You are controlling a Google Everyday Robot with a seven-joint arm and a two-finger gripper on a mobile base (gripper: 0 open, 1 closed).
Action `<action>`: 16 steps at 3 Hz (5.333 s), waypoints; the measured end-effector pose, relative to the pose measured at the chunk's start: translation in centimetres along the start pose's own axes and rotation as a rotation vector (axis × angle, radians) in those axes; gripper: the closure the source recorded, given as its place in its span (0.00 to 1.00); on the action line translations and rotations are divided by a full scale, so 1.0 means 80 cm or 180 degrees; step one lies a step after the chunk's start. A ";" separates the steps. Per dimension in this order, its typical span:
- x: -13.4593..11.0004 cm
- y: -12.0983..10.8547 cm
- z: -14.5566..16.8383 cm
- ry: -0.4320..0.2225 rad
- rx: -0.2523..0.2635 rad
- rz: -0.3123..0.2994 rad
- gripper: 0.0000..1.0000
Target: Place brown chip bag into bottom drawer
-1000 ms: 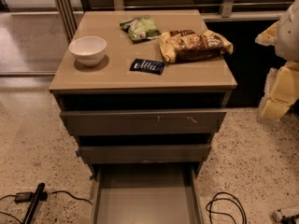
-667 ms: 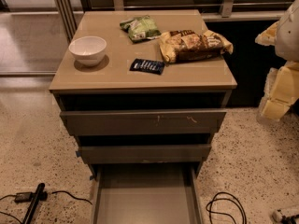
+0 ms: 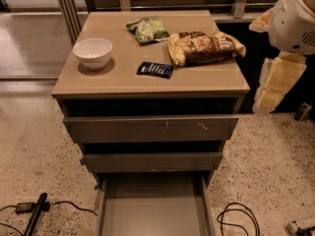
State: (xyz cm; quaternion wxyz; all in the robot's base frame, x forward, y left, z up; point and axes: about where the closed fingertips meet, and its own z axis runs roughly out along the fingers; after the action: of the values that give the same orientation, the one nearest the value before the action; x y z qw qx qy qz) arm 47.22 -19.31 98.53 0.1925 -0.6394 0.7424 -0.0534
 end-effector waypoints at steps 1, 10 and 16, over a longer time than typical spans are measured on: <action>-0.023 -0.032 0.019 -0.0262 0.0089 -0.0097 0.00; -0.071 -0.313 0.244 -0.0791 0.0535 -0.0069 0.00; -0.040 -0.328 0.278 -0.0647 0.0449 0.0096 0.81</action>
Offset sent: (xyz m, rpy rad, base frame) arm 0.0995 0.0333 -0.0101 0.2047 -0.1166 0.0605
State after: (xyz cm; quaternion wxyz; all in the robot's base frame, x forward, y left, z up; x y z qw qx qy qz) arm 79.82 -17.13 87.28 0.3122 -0.6151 0.7230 -0.0375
